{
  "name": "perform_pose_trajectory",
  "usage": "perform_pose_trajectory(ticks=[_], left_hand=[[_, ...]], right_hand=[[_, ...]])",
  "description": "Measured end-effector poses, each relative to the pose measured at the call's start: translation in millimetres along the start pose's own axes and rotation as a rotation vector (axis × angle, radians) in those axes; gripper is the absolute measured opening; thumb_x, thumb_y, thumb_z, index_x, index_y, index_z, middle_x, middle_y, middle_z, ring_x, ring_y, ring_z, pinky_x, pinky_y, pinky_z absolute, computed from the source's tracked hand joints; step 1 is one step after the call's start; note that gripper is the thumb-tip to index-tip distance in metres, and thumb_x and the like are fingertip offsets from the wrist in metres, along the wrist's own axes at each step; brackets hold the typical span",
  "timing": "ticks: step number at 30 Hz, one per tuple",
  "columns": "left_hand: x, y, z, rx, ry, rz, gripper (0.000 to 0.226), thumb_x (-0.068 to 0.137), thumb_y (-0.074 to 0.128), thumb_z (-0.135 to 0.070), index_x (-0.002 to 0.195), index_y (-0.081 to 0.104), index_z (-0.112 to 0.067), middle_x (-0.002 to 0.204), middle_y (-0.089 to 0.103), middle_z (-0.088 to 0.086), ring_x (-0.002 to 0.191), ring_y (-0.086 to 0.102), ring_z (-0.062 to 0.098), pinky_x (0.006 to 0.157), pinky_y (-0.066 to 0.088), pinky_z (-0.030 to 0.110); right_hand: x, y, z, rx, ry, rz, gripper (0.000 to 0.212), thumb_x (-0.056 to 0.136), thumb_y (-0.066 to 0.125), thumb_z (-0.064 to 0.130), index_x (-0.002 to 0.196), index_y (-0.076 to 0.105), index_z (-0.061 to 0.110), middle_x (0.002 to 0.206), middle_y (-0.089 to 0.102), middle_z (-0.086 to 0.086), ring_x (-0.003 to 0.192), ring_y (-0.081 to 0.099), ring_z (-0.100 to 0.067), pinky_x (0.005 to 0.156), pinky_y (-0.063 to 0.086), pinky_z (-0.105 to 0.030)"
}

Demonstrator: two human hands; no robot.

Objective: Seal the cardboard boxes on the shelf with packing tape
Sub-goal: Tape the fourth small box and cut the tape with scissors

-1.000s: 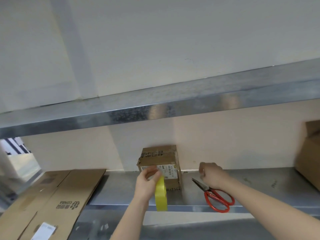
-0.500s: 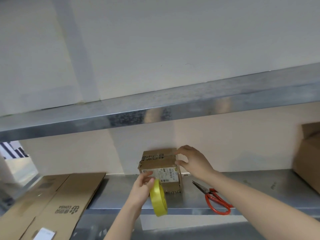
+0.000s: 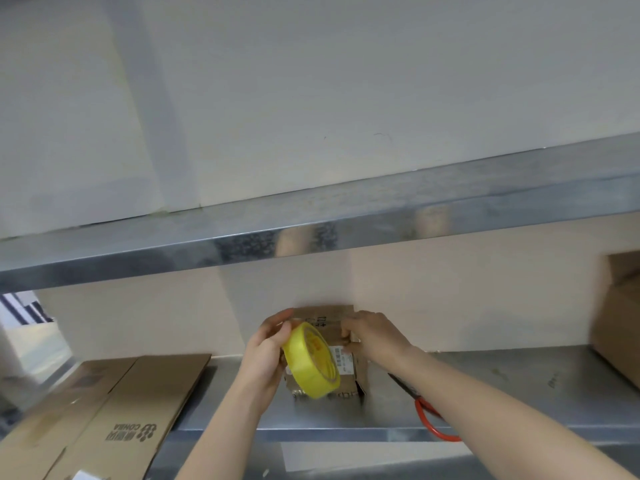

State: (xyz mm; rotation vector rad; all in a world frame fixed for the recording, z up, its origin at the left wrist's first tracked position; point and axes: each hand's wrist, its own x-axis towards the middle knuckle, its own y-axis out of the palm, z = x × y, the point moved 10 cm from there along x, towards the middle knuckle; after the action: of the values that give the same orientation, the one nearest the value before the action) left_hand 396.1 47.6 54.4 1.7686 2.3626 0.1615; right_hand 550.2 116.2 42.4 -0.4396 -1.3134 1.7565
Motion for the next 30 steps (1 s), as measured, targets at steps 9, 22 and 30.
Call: perform_pose_trajectory(ticks=[9, 22, 30], left_hand=[[13, -10, -30, -0.129, 0.071, -0.09, 0.02, 0.099, 0.045, -0.003, 0.108, 0.06, -0.012, 0.093, 0.065, 0.01, 0.081, 0.062, 0.02, 0.074, 0.051, 0.031], [58, 1, -51, -0.026, 0.283, -0.262, 0.012, 0.099, 0.05, -0.009, 0.101, 0.062, -0.013, 0.095, 0.066, 0.004, 0.085, 0.062, 0.015, 0.073, 0.05, 0.022], [86, 7, -39, 0.02, 0.222, -0.19, 0.014, 0.098, 0.052, -0.016, 0.091, 0.064, -0.019, 0.092, 0.068, 0.001, 0.086, 0.062, 0.019, 0.083, 0.05, 0.036]], right_hand=[[-14, -10, -10, 0.349, 0.142, -0.097, 0.091, 0.071, 0.081, 0.016, 0.146, 0.031, 0.015, 0.144, 0.036, -0.001, 0.133, 0.032, -0.019, 0.105, 0.034, -0.028], [16, 29, -22, 0.344, 0.165, 0.112, 0.108, 0.085, 0.07, 0.032, 0.153, -0.012, 0.011, 0.161, -0.014, -0.002, 0.149, -0.005, -0.014, 0.12, 0.006, -0.029], [17, 50, -18, 0.484, 0.147, 0.137, 0.103, 0.094, 0.062, 0.025, 0.148, -0.024, 0.01, 0.154, -0.032, 0.0, 0.139, -0.009, 0.0, 0.108, 0.007, -0.009]])
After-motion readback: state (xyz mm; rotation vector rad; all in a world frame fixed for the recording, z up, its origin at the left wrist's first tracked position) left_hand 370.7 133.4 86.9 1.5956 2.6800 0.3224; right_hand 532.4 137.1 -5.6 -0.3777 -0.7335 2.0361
